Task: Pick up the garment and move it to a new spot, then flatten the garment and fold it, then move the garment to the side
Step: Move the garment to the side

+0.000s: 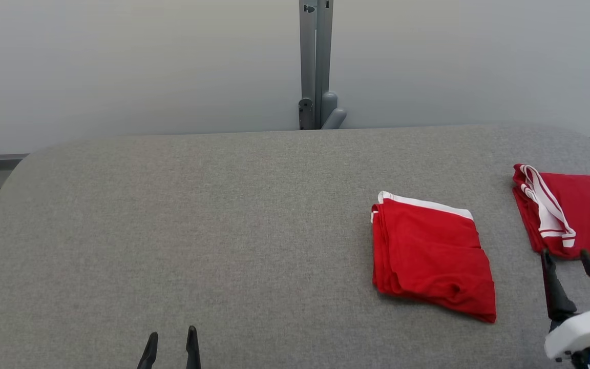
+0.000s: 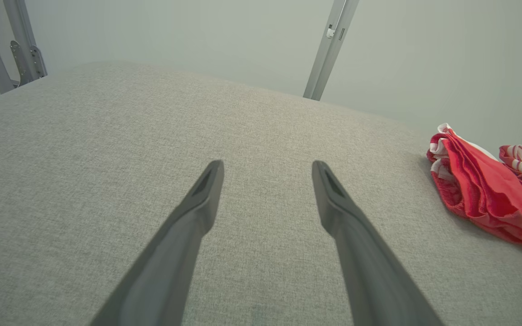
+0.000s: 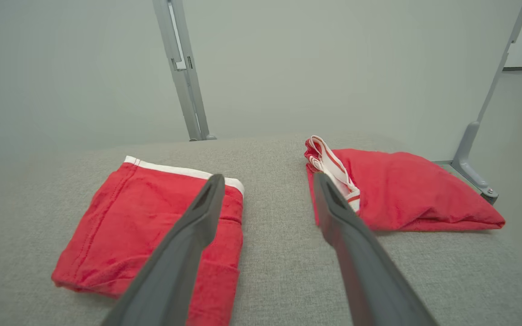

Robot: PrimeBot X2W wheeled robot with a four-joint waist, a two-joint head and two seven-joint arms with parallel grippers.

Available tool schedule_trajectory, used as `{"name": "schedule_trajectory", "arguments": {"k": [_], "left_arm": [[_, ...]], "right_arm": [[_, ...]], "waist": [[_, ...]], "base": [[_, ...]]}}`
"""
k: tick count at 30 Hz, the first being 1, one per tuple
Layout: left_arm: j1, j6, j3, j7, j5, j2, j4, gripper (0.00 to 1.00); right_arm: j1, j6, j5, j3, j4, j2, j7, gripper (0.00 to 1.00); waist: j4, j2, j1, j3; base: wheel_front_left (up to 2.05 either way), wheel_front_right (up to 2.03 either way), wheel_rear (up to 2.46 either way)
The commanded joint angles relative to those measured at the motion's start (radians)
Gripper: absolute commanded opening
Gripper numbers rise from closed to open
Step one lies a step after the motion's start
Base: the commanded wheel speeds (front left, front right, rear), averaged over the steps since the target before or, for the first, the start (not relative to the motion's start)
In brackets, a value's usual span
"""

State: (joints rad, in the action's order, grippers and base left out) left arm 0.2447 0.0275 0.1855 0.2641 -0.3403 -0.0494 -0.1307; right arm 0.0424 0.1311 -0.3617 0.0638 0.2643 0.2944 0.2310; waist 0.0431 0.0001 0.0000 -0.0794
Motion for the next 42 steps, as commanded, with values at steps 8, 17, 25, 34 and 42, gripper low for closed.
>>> {"name": "schedule_trajectory", "arguments": {"k": [8,17,25,34,42], "left_arm": [[-0.002,0.001,0.009,0.000,0.004,-0.003,0.019,1.00],[-0.030,0.014,0.038,0.000,-0.012,-0.003,0.038,1.00],[-0.064,0.022,0.043,0.000,-0.011,-0.003,0.044,1.00],[-0.093,0.034,0.054,0.000,-0.017,-0.003,0.050,1.00],[-0.100,0.046,0.053,0.000,-0.041,-0.003,0.064,1.00]], "right_arm": [[-0.116,-0.001,-0.185,-0.063,0.053,0.089,-0.308,1.00],[-0.239,-0.001,-0.254,-0.093,0.249,0.045,-0.415,1.00],[-0.327,-0.001,-0.298,-0.144,0.391,0.032,-0.362,1.00],[-0.421,-0.001,-0.366,-0.168,0.519,0.028,-0.329,0.00],[-0.529,-0.001,-0.401,-0.270,0.360,0.129,-0.325,0.00]], "waist": [[0.022,-0.0001,0.0000,0.034],[0.065,-0.0001,0.0000,0.097],[0.099,-0.0001,0.0000,0.149],[0.100,-0.0001,0.0000,0.188],[0.025,-0.0001,0.0000,0.215]], "base": [[0.00,0.00,0.00],[0.00,0.00,0.00],[0.00,0.00,0.00],[0.00,0.00,0.00],[0.00,0.00,0.00]]}}
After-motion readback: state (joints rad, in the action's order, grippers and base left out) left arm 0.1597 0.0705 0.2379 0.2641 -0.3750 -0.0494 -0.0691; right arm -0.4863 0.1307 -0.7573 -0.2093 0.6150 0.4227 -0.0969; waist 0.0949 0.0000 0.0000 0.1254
